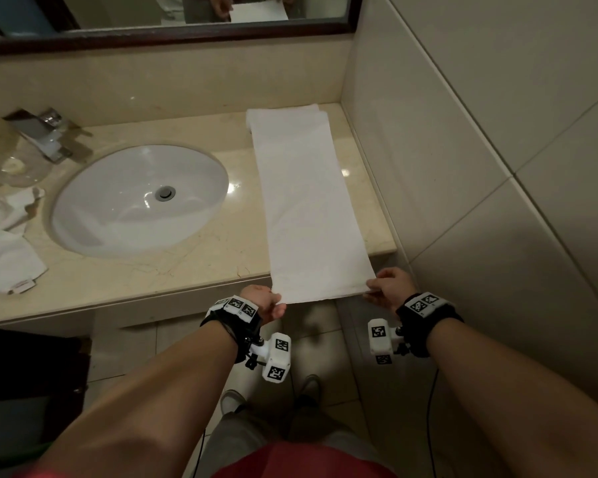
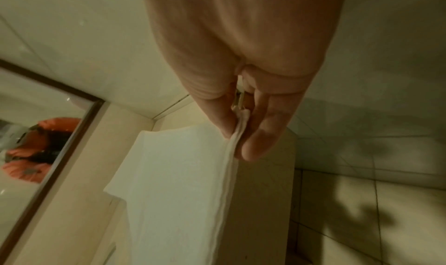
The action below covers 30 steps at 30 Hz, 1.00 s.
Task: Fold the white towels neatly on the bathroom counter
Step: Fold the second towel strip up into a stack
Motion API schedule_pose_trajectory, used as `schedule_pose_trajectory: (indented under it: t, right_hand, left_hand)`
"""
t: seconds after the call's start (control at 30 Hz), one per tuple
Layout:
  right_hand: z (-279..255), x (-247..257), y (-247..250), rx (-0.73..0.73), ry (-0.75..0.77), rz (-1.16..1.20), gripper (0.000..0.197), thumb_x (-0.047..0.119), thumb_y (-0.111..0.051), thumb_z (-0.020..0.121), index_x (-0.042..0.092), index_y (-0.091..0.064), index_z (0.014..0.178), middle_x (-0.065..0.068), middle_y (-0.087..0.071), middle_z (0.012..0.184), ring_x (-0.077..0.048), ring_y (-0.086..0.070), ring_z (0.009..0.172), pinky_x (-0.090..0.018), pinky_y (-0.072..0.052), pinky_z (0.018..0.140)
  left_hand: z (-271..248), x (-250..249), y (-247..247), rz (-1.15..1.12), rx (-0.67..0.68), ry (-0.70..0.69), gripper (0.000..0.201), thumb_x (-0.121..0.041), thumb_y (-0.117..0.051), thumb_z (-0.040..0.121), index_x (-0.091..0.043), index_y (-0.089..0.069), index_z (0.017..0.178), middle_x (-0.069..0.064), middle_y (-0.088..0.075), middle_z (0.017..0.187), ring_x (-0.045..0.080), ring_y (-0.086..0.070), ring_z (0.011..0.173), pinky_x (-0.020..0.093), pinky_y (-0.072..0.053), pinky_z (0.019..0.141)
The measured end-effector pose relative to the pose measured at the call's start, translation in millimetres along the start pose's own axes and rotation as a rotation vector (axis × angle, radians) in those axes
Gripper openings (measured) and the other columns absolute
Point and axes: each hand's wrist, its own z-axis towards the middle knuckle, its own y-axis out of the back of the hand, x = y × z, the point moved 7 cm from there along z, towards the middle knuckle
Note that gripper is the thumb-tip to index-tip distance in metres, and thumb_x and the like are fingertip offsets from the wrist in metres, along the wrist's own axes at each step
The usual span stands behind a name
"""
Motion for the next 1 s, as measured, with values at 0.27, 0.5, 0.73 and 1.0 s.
schedule_pose_trajectory:
  t: [0.27,0.5,0.73,1.0]
  right_hand:
    - [0,16,-9,0.084,0.105,-0.232,0.022,-0.011,-0.051,0.089,0.006,-0.059,0.078,-0.012,-0.057,0.072,-0.017,-0.056,0.053,-0.021,-0.051,0.043]
    - [0,33,-11,0.153,0.186,-0.490,0.032,-0.019,-0.059,0.080,-0.001,-0.067,0.105,-0.010,-0.061,0.074,-0.016,-0.056,0.061,-0.012,-0.051,0.051]
    - [3,48,-8,0.157,0.344,-0.628,0.029,-0.013,-0.066,0.079,-0.003,-0.069,0.105,-0.002,-0.060,0.073,-0.011,-0.055,0.063,-0.016,-0.050,0.060]
    - [18,54,-13,0.123,0.355,-0.710,0.010,0.016,-0.063,0.090,0.014,-0.066,0.081,0.004,-0.054,0.064,-0.011,-0.050,0.059,-0.031,-0.047,0.064]
  left_hand:
    - [-11,-18,-10,0.298,0.056,-0.107,0.030,0.017,-0.040,0.086,-0.007,-0.056,0.075,0.008,-0.044,0.049,0.013,-0.043,0.031,0.017,-0.038,0.036]
    - [-20,-42,-15,0.650,0.087,-0.238,0.028,0.012,-0.073,0.068,-0.014,-0.064,0.075,0.008,-0.058,0.065,0.016,-0.050,0.046,0.016,-0.043,0.038]
    - [-11,-54,-13,0.812,0.003,-0.411,0.008,-0.020,-0.076,0.078,-0.018,-0.072,0.085,0.005,-0.068,0.078,0.022,-0.063,0.072,0.029,-0.055,0.072]
    - [-7,-64,-9,0.803,-0.010,-0.437,0.018,-0.022,-0.073,0.084,-0.011,-0.072,0.099,0.006,-0.063,0.079,0.021,-0.057,0.076,0.025,-0.045,0.069]
